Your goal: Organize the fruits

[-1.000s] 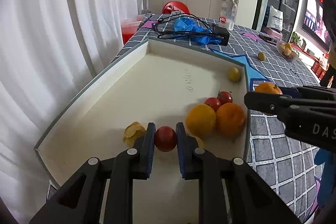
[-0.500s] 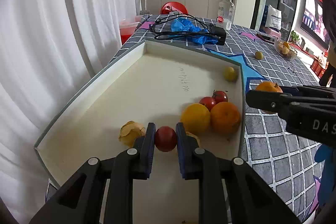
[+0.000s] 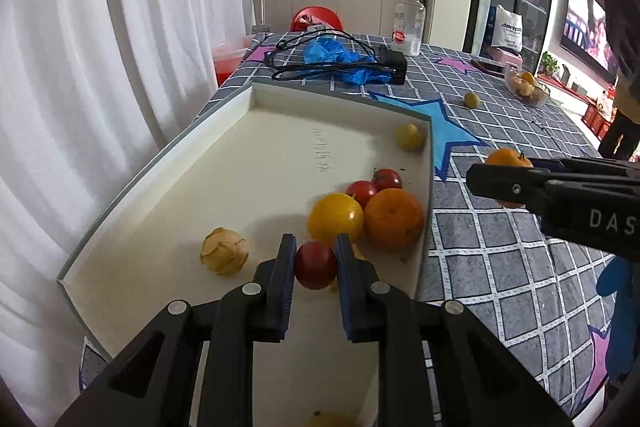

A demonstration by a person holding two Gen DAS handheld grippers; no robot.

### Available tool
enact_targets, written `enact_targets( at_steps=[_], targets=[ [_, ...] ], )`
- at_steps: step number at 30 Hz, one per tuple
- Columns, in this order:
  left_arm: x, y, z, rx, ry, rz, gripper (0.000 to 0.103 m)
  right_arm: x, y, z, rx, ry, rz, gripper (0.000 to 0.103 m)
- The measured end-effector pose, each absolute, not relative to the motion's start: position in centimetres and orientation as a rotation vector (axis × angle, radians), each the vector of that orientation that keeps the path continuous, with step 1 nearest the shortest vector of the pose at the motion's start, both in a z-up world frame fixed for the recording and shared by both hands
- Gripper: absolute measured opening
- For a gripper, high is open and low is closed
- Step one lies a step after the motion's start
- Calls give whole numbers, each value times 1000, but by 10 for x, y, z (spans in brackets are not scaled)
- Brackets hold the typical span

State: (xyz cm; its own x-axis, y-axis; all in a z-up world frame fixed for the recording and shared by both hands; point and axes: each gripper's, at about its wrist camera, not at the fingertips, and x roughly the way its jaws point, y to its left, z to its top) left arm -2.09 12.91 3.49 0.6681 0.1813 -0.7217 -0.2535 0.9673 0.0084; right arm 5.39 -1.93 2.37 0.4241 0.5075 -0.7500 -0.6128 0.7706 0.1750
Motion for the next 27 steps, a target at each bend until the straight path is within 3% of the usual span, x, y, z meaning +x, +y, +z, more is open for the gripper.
enact_targets(
  at_steps=[27],
  targets=[
    [-23,128,33,-97,806,248,22,53,-20,20,-134,900,698,39]
  ],
)
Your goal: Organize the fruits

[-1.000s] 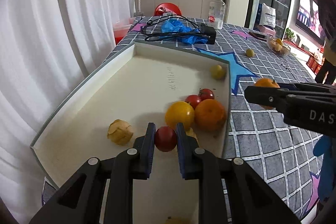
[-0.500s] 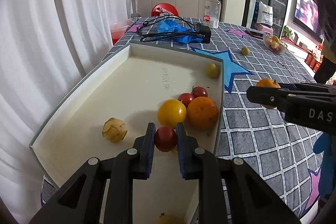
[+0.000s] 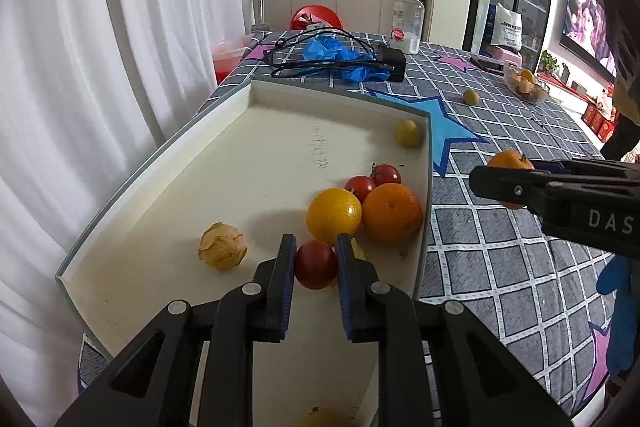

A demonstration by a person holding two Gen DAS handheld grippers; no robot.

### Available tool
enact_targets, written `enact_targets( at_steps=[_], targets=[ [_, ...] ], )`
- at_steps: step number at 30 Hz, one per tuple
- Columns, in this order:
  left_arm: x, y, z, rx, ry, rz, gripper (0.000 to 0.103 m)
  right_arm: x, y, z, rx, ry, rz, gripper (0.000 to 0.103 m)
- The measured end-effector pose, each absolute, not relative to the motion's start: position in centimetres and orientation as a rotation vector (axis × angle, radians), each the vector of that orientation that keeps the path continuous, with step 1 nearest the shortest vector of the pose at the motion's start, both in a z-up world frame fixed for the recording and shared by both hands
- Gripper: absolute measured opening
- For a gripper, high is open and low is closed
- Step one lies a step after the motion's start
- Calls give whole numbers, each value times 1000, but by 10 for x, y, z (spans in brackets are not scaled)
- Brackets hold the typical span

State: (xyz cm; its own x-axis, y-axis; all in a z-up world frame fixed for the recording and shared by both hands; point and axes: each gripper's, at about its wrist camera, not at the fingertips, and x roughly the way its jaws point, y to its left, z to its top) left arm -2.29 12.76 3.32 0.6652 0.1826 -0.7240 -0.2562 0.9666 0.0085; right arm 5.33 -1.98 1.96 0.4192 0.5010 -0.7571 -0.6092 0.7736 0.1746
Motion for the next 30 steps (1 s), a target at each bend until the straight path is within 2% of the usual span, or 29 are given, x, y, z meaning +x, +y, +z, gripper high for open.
enact_targets(
  at_steps=[30],
  targets=[
    [-26,138,30,-115,811,266,22,53,-8,18,-154,905,715,39]
  ],
)
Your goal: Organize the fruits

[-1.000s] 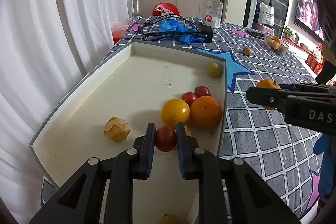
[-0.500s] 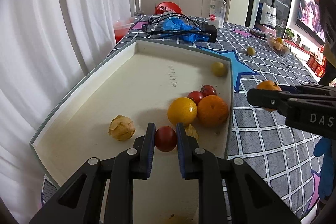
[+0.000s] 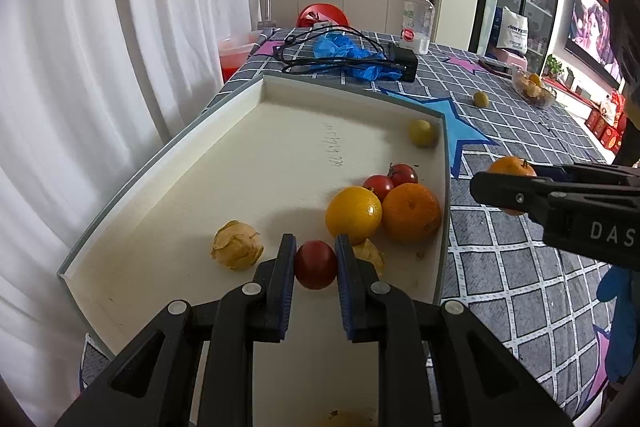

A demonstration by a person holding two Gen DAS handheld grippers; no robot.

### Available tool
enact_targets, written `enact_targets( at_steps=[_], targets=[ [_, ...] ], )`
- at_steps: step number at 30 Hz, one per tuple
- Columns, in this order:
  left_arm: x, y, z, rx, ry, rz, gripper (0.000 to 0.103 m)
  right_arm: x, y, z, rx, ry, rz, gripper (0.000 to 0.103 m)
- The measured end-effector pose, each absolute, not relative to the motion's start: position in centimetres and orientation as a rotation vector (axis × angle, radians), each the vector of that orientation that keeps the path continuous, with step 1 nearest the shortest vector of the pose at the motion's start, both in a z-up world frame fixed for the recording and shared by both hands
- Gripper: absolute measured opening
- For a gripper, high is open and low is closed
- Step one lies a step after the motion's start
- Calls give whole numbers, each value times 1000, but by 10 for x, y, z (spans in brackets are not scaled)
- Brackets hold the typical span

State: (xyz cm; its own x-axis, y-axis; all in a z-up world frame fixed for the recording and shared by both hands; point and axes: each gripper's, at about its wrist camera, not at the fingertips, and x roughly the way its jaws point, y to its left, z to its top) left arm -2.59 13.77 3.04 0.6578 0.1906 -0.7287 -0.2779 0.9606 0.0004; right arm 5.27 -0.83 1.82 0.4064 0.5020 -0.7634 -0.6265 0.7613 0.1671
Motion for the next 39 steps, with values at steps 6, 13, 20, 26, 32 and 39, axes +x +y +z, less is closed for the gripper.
enact_targets(
  at_steps=[6,13,20,26,32,39],
  targets=[
    [-26,140,31,-118,811,270,22,53,-6,18,-156,908,718,39],
    [-26,142,30,-121,811,274,22,53,-4,17,-159,909,723,39],
    [-28,144,28,-123,811,280,22,52,-4,19,-164,906,728,39],
    [-29,149,26,-127,814,289,22,51,1,20,-167,904,738,39],
    [-28,151,26,-130,815,297,22,49,11,22,-182,901,754,39],
    [-26,153,23,-137,824,297,22,48,18,24,-191,893,763,39]
  ],
)
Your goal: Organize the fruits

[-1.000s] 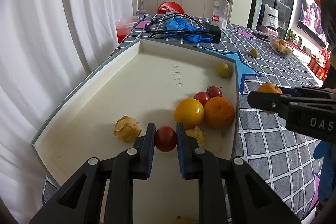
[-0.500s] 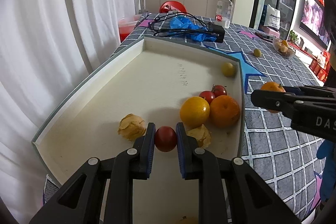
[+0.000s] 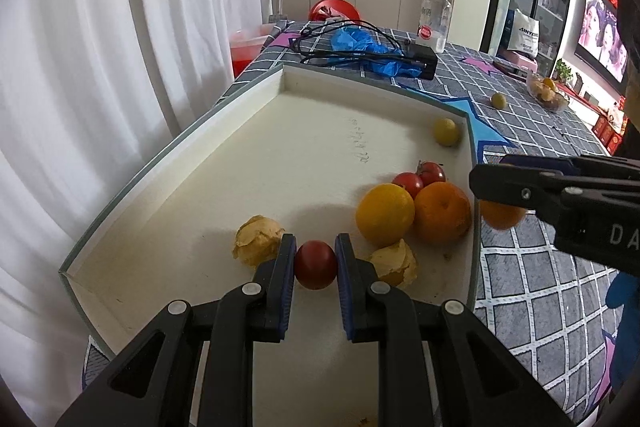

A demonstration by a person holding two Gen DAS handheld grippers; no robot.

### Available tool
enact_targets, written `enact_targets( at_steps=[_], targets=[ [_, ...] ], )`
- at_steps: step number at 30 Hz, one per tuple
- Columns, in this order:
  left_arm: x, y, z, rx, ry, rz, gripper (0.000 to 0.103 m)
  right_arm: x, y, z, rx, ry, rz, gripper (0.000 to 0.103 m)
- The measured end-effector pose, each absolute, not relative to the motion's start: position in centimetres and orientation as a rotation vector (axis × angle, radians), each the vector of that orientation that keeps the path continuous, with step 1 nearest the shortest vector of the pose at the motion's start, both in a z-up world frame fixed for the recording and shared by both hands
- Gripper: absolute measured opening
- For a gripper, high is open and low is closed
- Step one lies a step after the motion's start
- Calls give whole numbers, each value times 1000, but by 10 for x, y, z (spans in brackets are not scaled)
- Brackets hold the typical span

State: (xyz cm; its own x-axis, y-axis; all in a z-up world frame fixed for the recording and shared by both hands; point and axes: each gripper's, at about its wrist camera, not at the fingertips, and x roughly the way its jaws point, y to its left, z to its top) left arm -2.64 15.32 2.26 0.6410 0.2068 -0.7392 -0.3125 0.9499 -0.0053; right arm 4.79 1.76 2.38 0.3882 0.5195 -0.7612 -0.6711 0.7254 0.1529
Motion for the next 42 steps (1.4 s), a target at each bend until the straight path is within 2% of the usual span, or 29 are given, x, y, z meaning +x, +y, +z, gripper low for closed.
enact_targets(
  at_steps=[9,10,11,12,13,15,24,25,26,28,42],
  targets=[
    [-25,156,18,-147,833,296,22,48,27,27,-216,872,753,39],
    [-26,156,17,-148,835,296,22,48,26,27,-228,865,743,44],
    [-25,156,17,-150,837,295,22,47,25,27,-241,861,732,59],
    [-26,156,16,-150,839,294,22,47,21,26,-250,857,718,70],
    [-26,155,15,-149,840,293,22,46,16,25,-252,851,710,88],
    [-28,155,15,-148,839,291,22,43,2,24,-268,820,680,90],
    [-25,154,14,-153,843,302,22,31,-26,-10,-344,840,634,89],
    [-26,153,15,-153,845,302,22,32,-25,-12,-334,846,643,84],
    [-26,153,15,-151,845,303,22,33,-22,-14,-325,851,656,62],
    [-27,151,15,-142,849,310,22,35,-16,-21,-330,885,674,39],
    [-26,148,18,-135,846,306,22,34,-22,6,-229,877,737,39]
  ],
)
